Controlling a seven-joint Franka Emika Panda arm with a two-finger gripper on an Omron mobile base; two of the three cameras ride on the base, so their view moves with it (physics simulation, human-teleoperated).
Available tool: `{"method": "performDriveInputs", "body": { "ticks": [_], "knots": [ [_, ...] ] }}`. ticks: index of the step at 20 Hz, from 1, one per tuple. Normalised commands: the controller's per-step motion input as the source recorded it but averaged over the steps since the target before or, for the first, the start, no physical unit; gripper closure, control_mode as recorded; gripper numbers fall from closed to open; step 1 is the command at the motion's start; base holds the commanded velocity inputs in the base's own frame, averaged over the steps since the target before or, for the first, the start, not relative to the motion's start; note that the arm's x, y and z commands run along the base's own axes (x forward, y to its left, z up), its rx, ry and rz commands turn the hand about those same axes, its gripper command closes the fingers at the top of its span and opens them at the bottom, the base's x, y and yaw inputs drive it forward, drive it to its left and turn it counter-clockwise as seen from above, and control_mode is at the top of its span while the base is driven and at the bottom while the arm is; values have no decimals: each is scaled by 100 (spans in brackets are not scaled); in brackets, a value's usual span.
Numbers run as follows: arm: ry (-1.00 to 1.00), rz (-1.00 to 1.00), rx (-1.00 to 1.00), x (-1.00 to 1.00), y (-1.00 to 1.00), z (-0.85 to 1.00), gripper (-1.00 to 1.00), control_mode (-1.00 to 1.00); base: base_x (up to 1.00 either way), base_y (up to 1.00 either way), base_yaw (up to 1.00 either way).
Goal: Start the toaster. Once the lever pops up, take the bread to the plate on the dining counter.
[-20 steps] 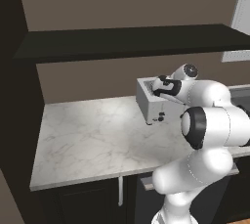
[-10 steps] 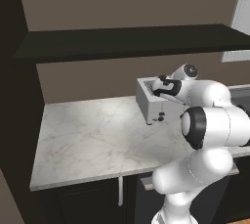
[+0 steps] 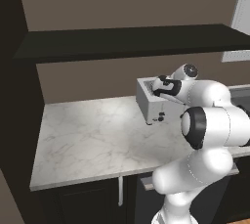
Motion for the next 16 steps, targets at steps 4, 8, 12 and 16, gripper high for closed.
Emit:
{"method": "performDriveInputs", "body": {
  "ticks": [4,8,12,16],
  "knots": [
    [0,0,0,0,0,0,-100,-100,0,0,0],
    [0,0,0,0,0,0,-100,-100,0,0,0],
    [0,0,0,0,0,0,-100,-100,0,0,0],
    [0,0,0,0,0,0,-100,-100,0,0,0]
  ]
}}
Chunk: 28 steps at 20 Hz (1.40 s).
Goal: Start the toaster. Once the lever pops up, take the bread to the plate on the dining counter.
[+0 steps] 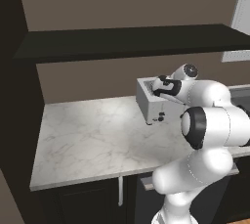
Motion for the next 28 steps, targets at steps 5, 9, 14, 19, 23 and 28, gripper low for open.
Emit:
{"method": "performDriveInputs", "body": {
  "ticks": [5,9,14,19,23,28],
  "knots": [
    [0,0,0,0,0,0,-100,-100,0,0,0],
    [0,0,0,0,0,0,-100,-100,0,0,0],
    [0,0,0,0,0,0,-100,-100,0,0,0],
    [0,0,0,0,0,0,-100,-100,0,0,0],
    [0,0,0,0,0,0,-100,-100,0,0,0],
    [0,0,0,0,0,0,-100,-100,0,0,0]
  ]
}}
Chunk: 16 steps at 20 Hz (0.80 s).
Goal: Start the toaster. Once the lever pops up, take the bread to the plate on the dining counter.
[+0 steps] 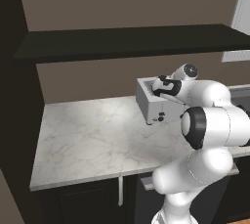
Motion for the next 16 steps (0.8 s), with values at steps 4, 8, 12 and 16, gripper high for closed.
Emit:
{"method": "performDriveInputs", "body": {
  "ticks": [4,8,12,16],
  "knots": [
    [0,0,0,0,0,0,-100,-100,0,0,0],
    [0,0,0,0,0,0,-100,-100,0,0,0],
    [0,0,0,0,0,0,-100,-100,0,0,0],
    [0,0,0,0,0,0,-100,-100,0,0,0]
  ]
}}
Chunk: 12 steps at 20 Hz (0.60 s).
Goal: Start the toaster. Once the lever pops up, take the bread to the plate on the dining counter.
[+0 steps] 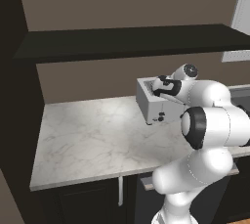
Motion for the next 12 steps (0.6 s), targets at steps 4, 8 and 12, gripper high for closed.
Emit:
{"method": "performDriveInputs", "body": {
  "ticks": [4,8,12],
  "knots": [
    [0,0,0,0,0,0,-100,-100,0,0,0],
    [0,0,0,0,0,0,-100,-100,0,0,0],
    [0,0,0,0,0,0,-100,-100,0,0,0]
  ]
}}
